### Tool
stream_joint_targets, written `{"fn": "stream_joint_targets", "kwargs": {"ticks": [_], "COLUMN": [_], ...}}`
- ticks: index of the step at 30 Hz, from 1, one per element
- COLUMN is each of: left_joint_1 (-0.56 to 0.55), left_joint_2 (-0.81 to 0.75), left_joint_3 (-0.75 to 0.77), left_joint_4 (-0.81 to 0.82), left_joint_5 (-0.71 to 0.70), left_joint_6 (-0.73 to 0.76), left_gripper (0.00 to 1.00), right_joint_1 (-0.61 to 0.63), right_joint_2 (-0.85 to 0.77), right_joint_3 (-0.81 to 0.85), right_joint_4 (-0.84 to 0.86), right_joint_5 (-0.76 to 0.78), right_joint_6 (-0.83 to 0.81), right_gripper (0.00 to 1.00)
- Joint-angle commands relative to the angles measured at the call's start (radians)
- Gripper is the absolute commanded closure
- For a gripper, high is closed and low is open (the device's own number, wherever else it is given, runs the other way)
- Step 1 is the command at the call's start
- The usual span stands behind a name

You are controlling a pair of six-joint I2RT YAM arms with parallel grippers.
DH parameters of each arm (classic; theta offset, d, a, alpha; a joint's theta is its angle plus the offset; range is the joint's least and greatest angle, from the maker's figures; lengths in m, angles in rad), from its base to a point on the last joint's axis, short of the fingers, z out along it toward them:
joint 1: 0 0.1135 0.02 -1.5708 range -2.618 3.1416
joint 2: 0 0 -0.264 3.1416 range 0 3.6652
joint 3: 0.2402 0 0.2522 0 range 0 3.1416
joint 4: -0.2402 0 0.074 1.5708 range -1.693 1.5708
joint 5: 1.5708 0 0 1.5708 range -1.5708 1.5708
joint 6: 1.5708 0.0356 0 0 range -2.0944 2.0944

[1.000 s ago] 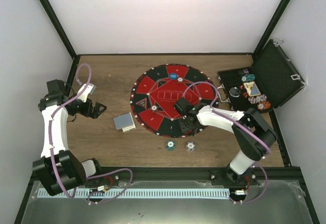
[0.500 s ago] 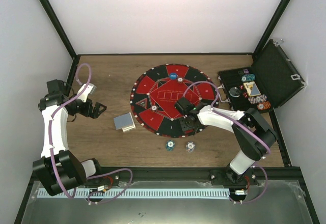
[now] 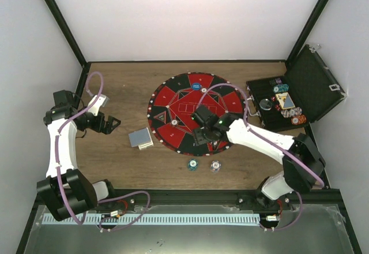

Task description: Distribute texas hold em gaming equipment

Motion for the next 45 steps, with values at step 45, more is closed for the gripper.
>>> {"fn": "stream_joint_targets", "kwargs": {"ticks": [45], "left_joint_1": [0.006], "left_joint_2": [0.003], "left_joint_3": [0.023], "left_joint_4": [0.008], "left_joint_5": [0.012], "left_joint_6": [0.004], "left_gripper": [0.00], "right_joint_1": [0.340], "right_joint_2": [0.089], "right_joint_3": [-0.071], "right_joint_4": [-0.003], "right_joint_5": [-0.076], "right_joint_6": [0.192], "right_gripper": [0.50]}}
